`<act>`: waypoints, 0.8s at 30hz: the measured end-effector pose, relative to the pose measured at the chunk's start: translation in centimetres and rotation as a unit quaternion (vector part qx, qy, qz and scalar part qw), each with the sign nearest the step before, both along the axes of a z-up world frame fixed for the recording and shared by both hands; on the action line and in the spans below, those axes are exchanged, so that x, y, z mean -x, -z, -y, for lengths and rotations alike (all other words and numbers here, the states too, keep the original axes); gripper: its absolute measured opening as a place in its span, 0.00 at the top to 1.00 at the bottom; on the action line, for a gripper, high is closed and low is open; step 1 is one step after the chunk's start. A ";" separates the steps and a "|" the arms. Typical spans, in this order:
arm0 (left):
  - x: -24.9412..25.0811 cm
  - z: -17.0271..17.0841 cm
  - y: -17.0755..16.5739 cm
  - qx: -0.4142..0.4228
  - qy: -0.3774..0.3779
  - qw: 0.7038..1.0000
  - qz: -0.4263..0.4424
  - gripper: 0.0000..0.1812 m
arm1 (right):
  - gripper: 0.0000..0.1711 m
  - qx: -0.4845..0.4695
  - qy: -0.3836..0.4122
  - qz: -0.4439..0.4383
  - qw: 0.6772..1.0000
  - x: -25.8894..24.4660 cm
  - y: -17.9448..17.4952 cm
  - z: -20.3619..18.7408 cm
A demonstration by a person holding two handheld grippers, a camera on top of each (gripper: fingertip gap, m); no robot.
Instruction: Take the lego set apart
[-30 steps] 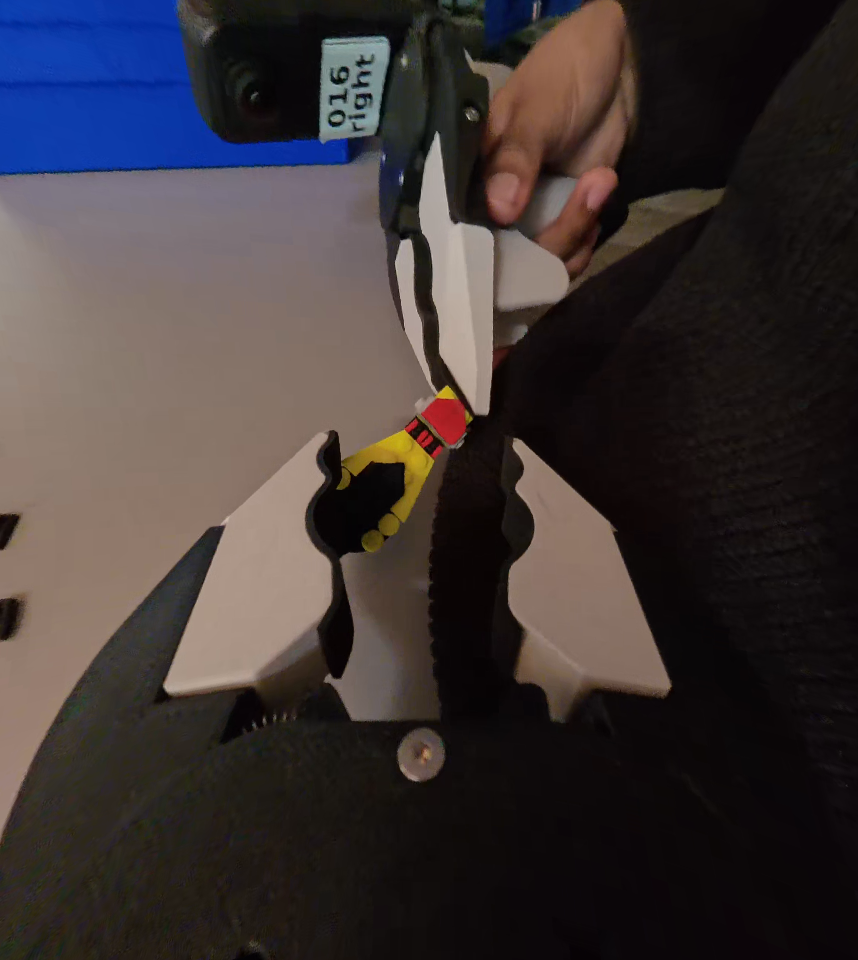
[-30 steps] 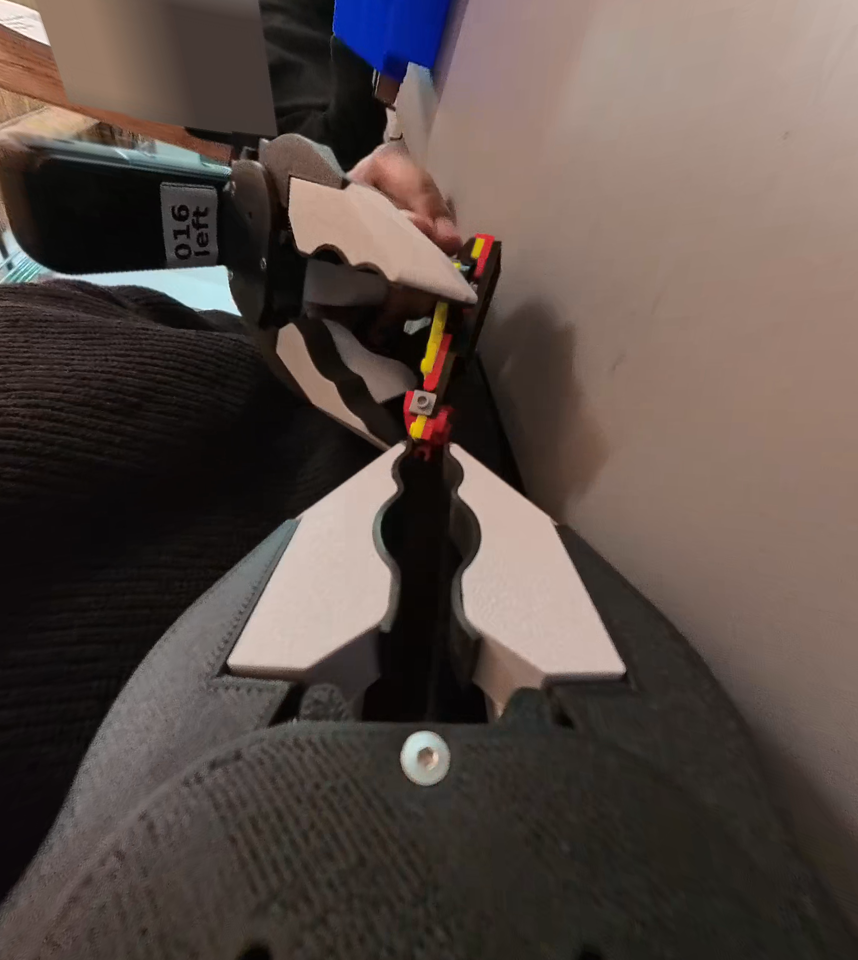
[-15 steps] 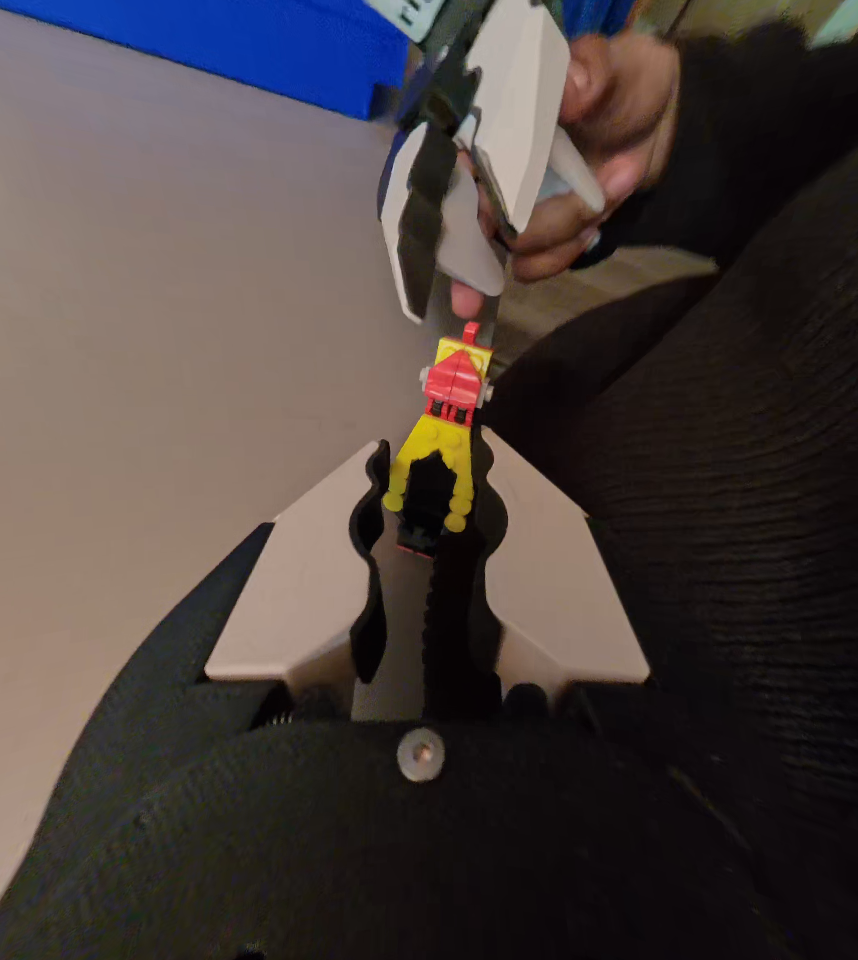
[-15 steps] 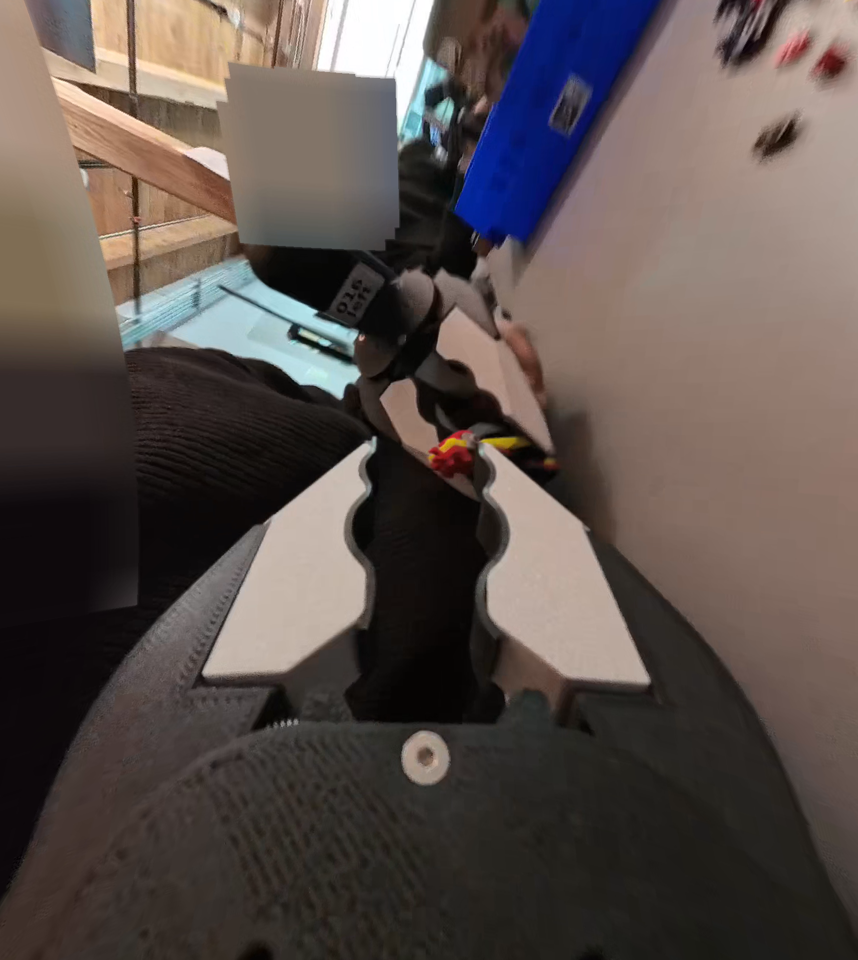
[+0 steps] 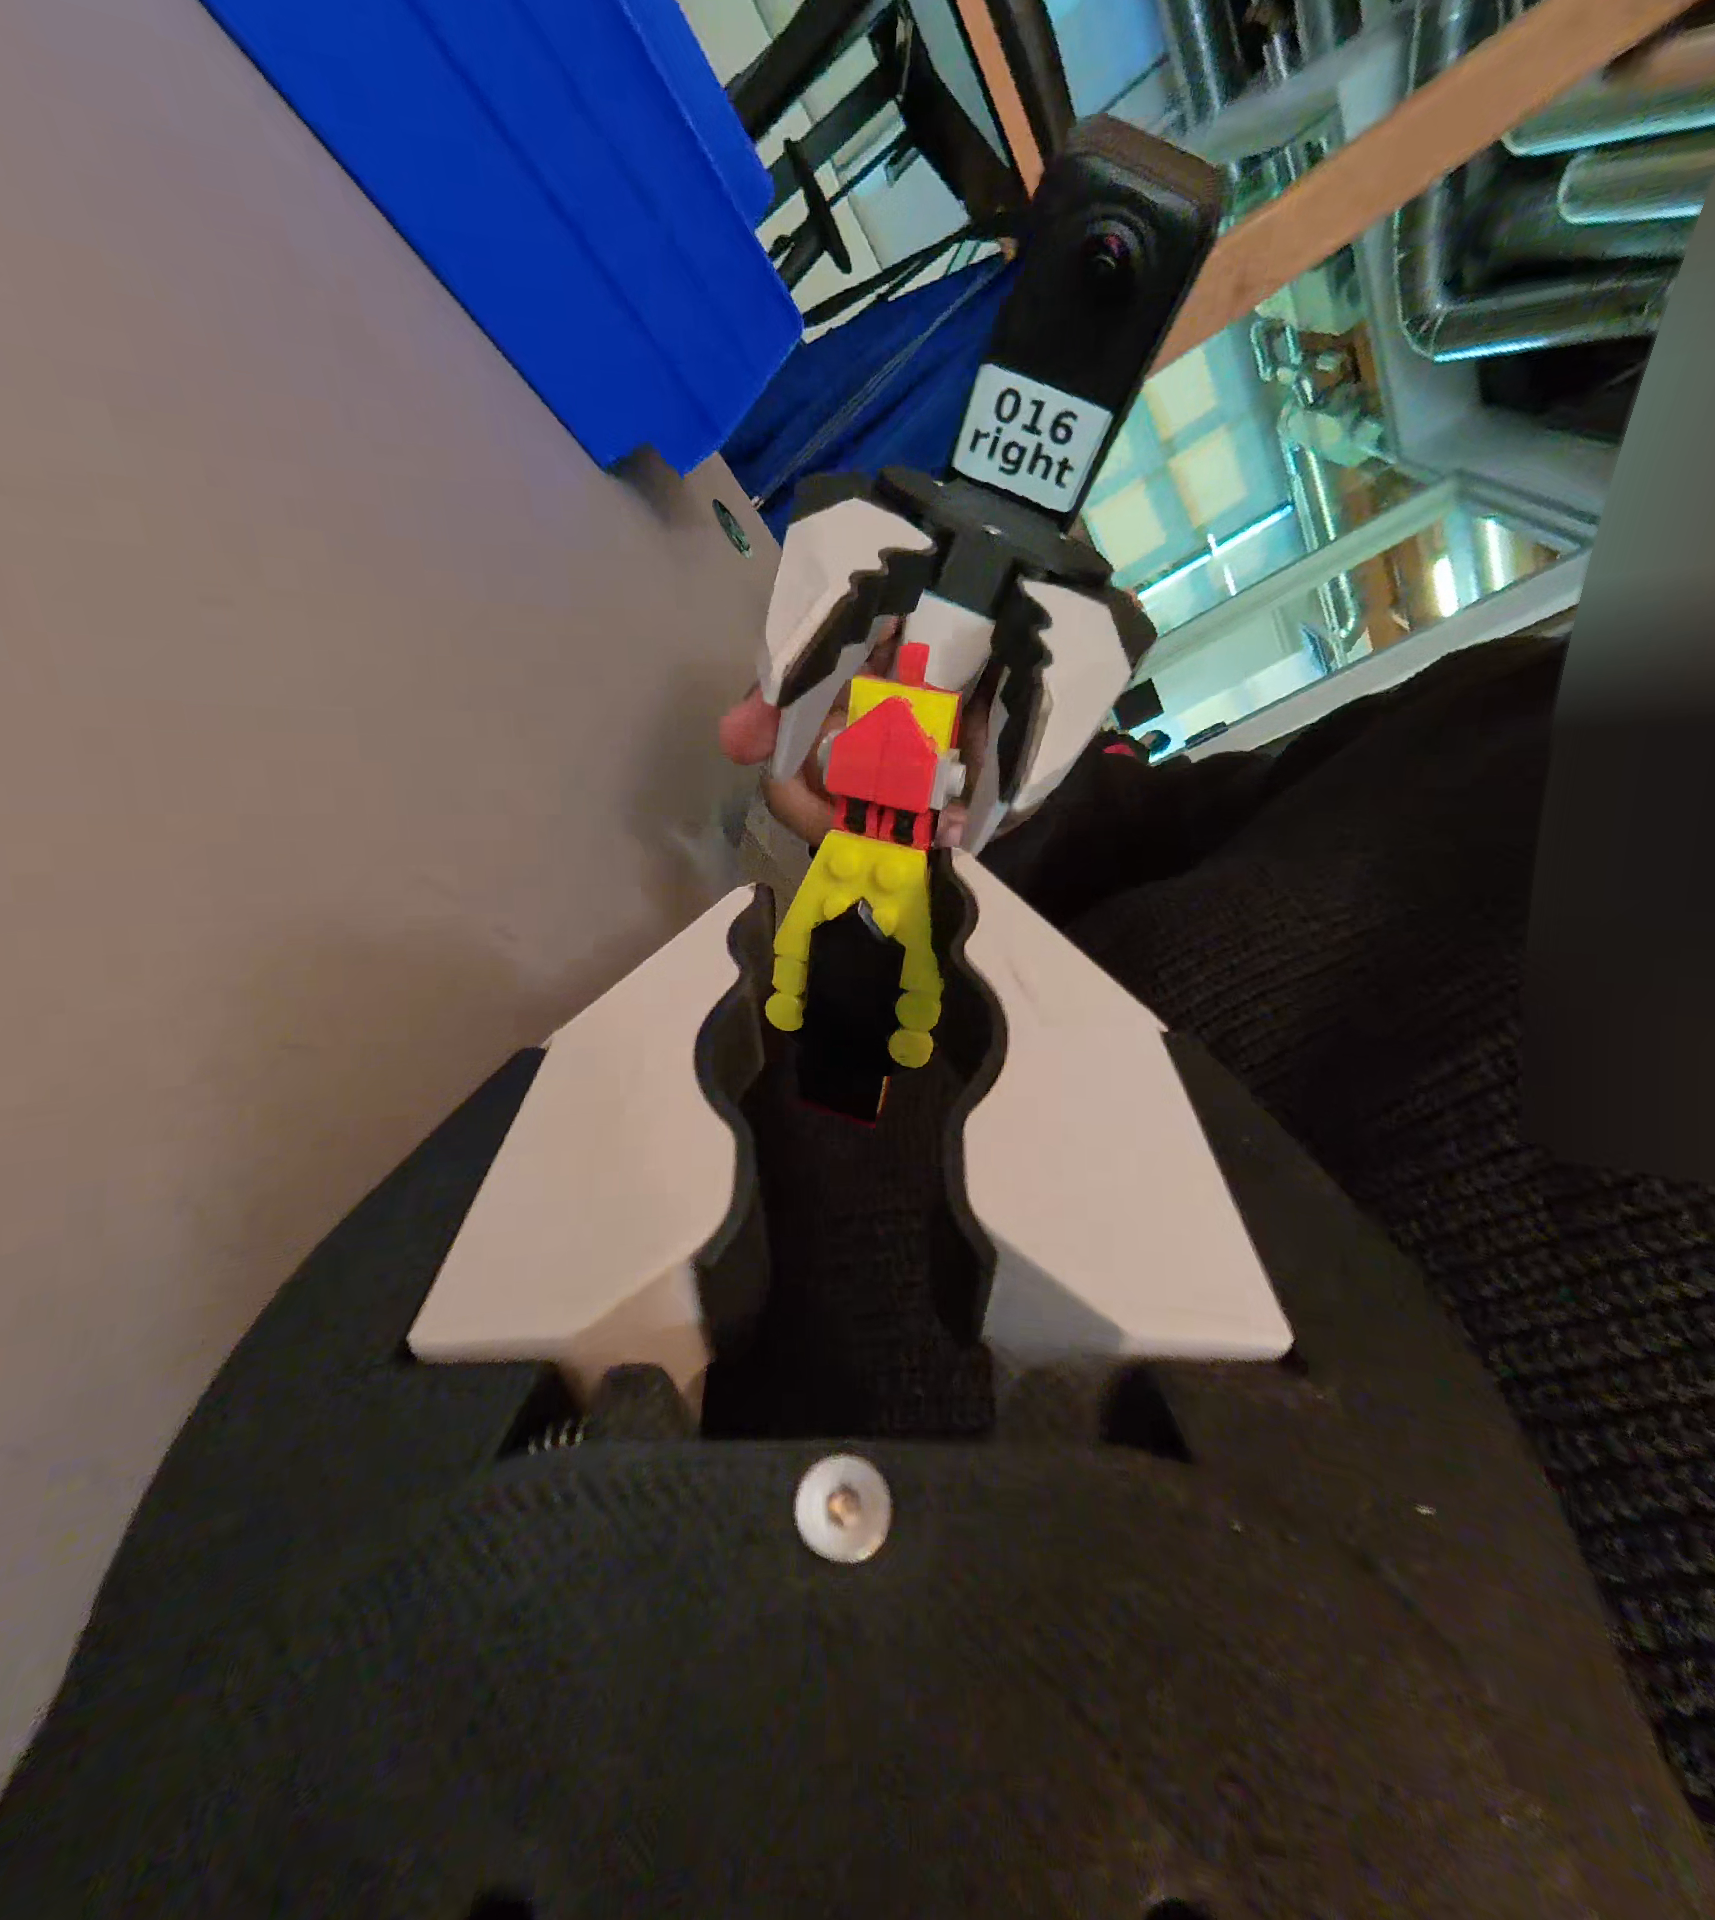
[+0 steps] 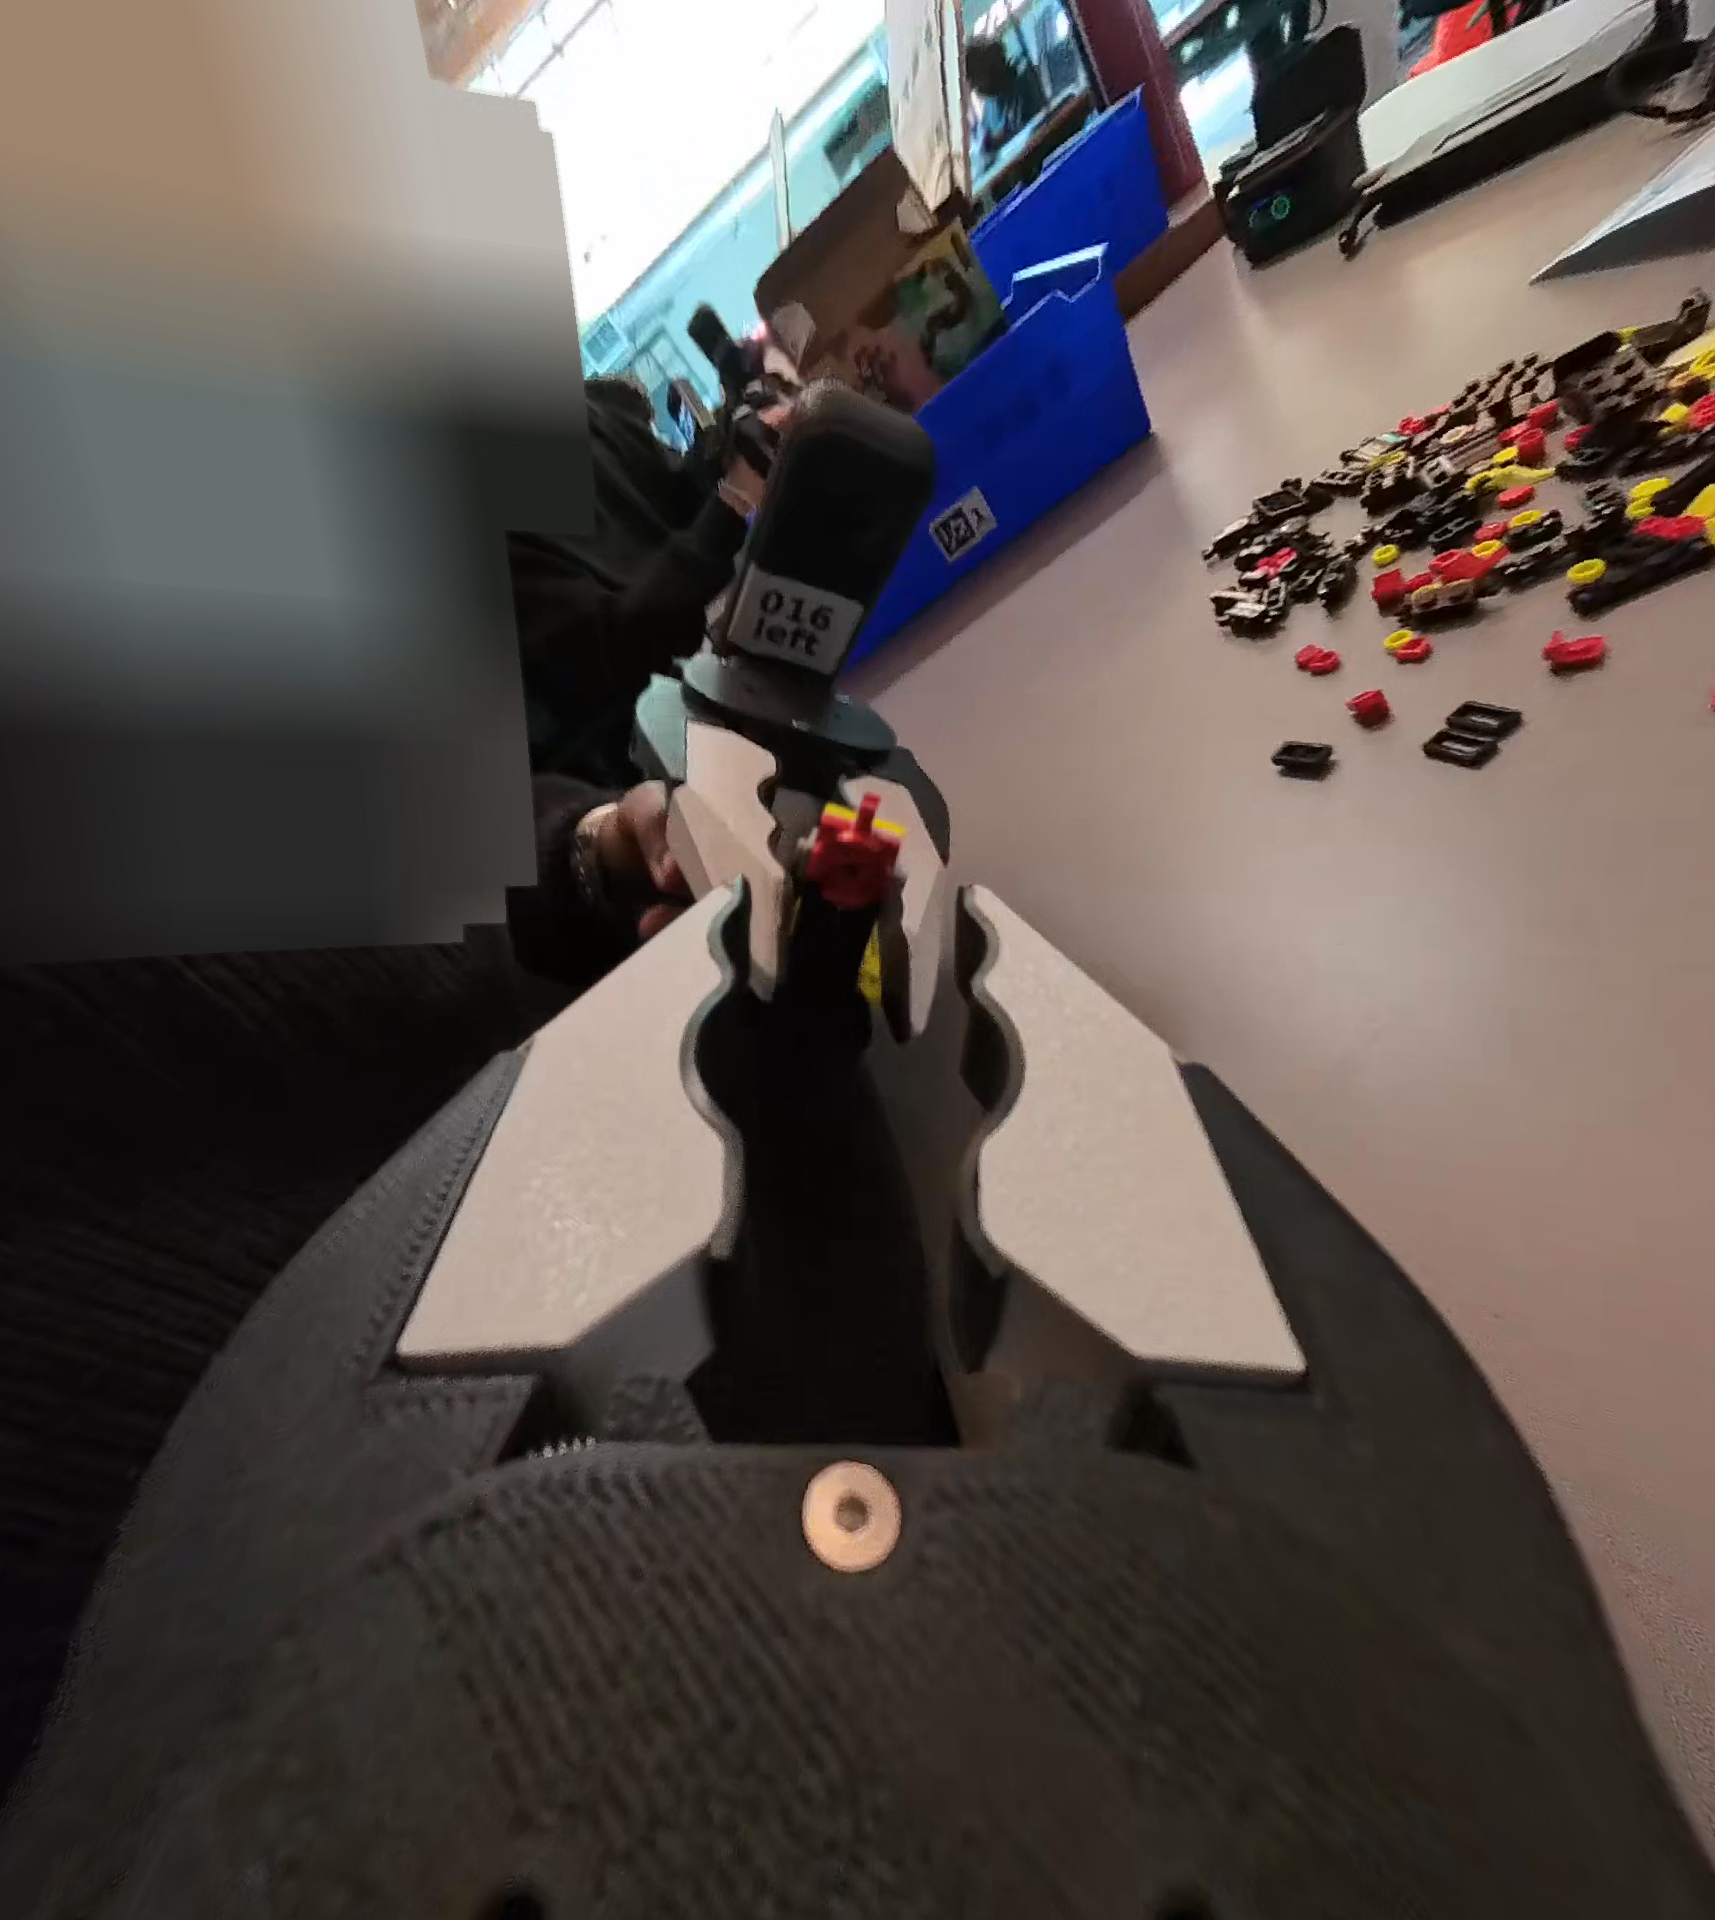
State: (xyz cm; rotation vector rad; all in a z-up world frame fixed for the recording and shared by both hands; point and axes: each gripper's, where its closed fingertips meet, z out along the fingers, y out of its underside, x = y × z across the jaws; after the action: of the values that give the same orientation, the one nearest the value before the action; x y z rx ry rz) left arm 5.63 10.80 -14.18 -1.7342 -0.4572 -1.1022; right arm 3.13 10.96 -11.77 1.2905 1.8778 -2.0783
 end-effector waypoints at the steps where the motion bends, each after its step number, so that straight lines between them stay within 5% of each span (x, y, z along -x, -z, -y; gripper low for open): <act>1: -0.1 0.0 0.1 0.002 0.002 1.000 0.001 0.84 | 0.79 0.010 0.005 0.004 1.000 0.1 -0.1 -0.1; 15: -0.5 -0.6 1.3 0.032 -0.005 0.998 -0.056 0.84 | 0.92 0.043 -0.019 0.058 0.997 -0.2 0.8 -0.3; 17: -0.2 -0.6 1.0 0.024 -0.014 0.997 -0.067 0.85 | 0.92 0.043 -0.024 0.062 0.997 -0.3 0.9 -0.2; 19: 0.4 -0.6 0.2 0.006 -0.029 0.997 -0.067 0.75 | 0.92 0.047 -0.033 0.068 0.996 -0.5 1.0 -0.2; 24: 0.3 -0.1 -1.7 -0.045 -0.021 0.998 -0.038 0.79 | 0.92 0.098 -0.058 0.083 0.990 -0.8 0.2 -0.1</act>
State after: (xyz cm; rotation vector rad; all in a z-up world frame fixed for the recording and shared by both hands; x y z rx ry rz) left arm 5.32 10.94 -12.47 -1.6736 -0.3884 -1.0088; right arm 3.92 11.11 -11.94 1.2338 1.5976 -1.9721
